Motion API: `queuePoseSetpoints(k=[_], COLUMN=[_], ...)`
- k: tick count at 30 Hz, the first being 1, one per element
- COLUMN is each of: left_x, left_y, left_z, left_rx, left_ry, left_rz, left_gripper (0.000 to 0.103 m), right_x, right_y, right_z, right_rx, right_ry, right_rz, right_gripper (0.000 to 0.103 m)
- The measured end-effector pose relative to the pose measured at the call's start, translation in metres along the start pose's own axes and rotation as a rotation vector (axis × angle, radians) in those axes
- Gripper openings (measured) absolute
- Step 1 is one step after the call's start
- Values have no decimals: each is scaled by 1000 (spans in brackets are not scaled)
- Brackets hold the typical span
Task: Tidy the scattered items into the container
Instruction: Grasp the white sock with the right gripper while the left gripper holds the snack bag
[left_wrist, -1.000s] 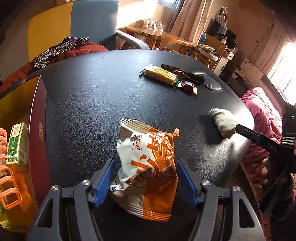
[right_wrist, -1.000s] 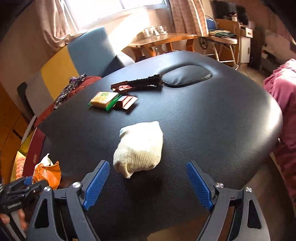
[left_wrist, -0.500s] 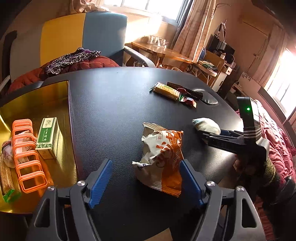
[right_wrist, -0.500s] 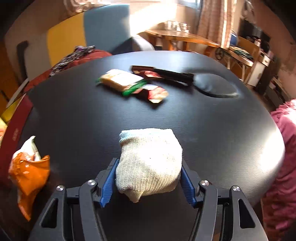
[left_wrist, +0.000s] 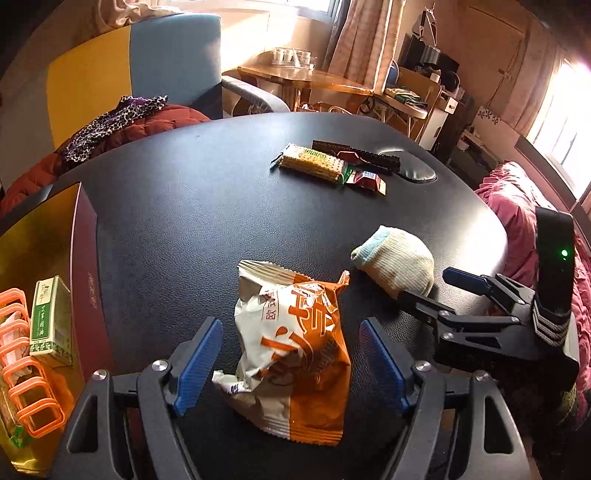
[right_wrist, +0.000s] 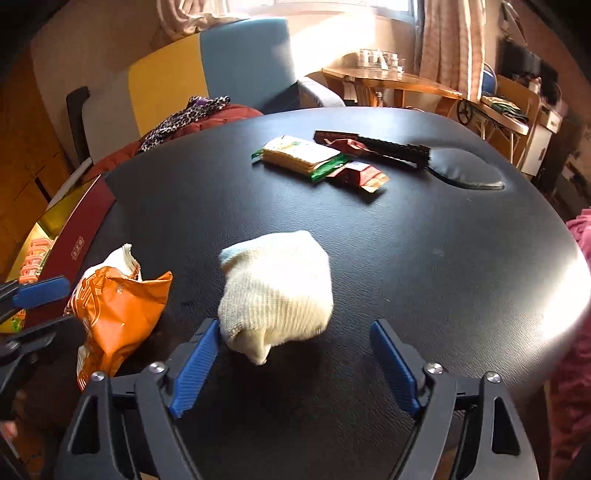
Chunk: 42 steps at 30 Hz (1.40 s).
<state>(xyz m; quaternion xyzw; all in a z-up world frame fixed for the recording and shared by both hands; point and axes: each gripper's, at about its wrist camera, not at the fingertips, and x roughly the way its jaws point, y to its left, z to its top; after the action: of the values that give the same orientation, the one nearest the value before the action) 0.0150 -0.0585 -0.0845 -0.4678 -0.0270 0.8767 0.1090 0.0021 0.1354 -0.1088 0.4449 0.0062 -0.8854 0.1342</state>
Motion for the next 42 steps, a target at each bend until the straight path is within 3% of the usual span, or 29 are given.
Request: queuePoseSetpoints(k=[5, 10, 16, 24, 27, 32, 36, 39, 42], left_x=[20, 37, 38, 42, 42, 45, 43, 41, 39], left_y=[3, 15, 12, 4, 4, -2, -1, 3, 6], left_z=[5, -1, -7, -8, -9, -9, -9, -8, -8], left_rx=[-28, -86, -69, -47, -46, -12, -23, -47, -62], left_ry=[45, 92, 67, 65, 56, 55, 53, 48, 44], left_rz=[23, 0, 26, 85, 85, 115, 109, 120, 114], left_gripper=[77, 78, 78, 80, 80, 81, 80, 71, 69], right_x=[2, 6, 11, 11, 3, -8, 8, 25, 34], right_y=[-7, -2, 5, 5, -2, -9, 2, 8, 13], right_z=[-5, -7, -11, -9, -5, 14, 32, 39, 39], right_rx=[18, -18, -64, -81, -63, -86, -167, -206, -225], right_ry=[-4, -21, -33, -12, -10, -31, 9, 36, 55], right_rz=[-9, -28, -42, -40, -32, 12, 63, 56, 52], right_gripper=[84, 85, 97, 97, 87, 89, 91, 90, 70])
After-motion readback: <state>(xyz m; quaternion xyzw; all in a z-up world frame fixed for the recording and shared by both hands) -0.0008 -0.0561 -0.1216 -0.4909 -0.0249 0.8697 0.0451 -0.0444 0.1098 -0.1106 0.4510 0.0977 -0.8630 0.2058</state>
